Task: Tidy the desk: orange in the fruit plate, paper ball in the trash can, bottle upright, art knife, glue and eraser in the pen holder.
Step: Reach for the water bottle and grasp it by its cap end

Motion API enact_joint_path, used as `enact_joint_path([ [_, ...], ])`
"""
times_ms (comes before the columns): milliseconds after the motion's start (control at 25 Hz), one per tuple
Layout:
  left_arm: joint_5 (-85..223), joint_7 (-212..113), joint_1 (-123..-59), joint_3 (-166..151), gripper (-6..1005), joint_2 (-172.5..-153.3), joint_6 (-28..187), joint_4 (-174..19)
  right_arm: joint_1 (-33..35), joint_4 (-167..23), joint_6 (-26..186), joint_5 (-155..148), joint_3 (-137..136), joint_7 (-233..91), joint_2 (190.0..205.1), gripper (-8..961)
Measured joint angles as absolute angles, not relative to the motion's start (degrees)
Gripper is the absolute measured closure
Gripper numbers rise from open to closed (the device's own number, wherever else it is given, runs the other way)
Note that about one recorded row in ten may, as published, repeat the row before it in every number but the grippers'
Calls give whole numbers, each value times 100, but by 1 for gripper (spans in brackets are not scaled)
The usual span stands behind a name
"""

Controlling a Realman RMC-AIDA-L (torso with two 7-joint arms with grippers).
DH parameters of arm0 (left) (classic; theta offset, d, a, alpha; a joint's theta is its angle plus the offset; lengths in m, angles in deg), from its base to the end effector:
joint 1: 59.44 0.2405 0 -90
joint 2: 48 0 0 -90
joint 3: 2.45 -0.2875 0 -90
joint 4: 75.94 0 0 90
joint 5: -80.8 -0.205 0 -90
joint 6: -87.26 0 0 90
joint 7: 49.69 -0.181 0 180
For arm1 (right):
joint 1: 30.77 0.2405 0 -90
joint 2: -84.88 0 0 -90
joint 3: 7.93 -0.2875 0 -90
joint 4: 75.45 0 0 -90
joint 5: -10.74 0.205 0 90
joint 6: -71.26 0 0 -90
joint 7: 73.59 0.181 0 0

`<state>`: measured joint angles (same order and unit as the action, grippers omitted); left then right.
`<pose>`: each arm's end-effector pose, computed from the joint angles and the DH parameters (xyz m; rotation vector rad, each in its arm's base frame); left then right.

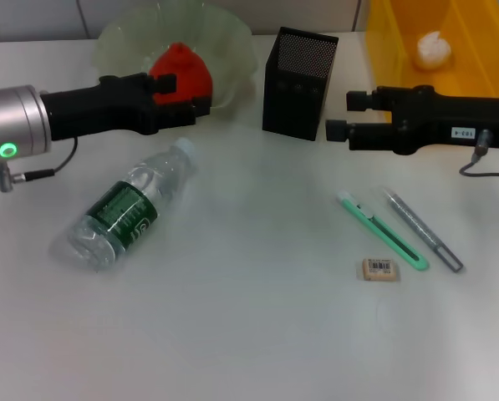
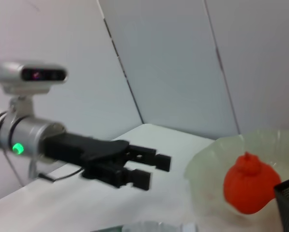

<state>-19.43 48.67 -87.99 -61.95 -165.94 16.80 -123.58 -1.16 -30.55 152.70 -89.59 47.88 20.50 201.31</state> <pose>-0.2434 0.4019 -0.0375 -2.5327 -0.8069 -0.6568 0.2372 0.3827 -0.0302 -2.6714 0.7288 0.7322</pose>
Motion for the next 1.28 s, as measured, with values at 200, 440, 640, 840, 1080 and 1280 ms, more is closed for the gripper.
enact_joint_path([
  [200, -3755, 6613, -9191, -6236, 224, -16629, 1670, -13191, -234, -3091, 15509, -8991, 4787, 1975, 20057, 182],
  [440, -4510, 7614, -9507, -6646, 224, -16651, 1699, -13299, -493, -3132, 15754, -8991, 4592, 1769, 19995, 183],
  [640, -4860, 8192, -9732, -6864, 224, -16669, 1712, -13317, -566, -3441, 16059, -8998, 4194, 1594, 19913, 184],
  [840, -5472, 8718, -10029, -6911, 225, -16672, 1677, -13304, -570, -3661, 16253, -9011, 4130, 1414, 19875, 185],
  [1080, -5945, 9189, -10215, -7207, 225, -16686, 1676, -13264, -583, -3760, 16257, -9020, 4128, 1374, 19875, 187],
  [1280, -6179, 9456, -10326, -7494, 225, -16688, 1676, -13230, -583, -3764, 16257, -9020, 4128, 1376, 19877, 188],
])
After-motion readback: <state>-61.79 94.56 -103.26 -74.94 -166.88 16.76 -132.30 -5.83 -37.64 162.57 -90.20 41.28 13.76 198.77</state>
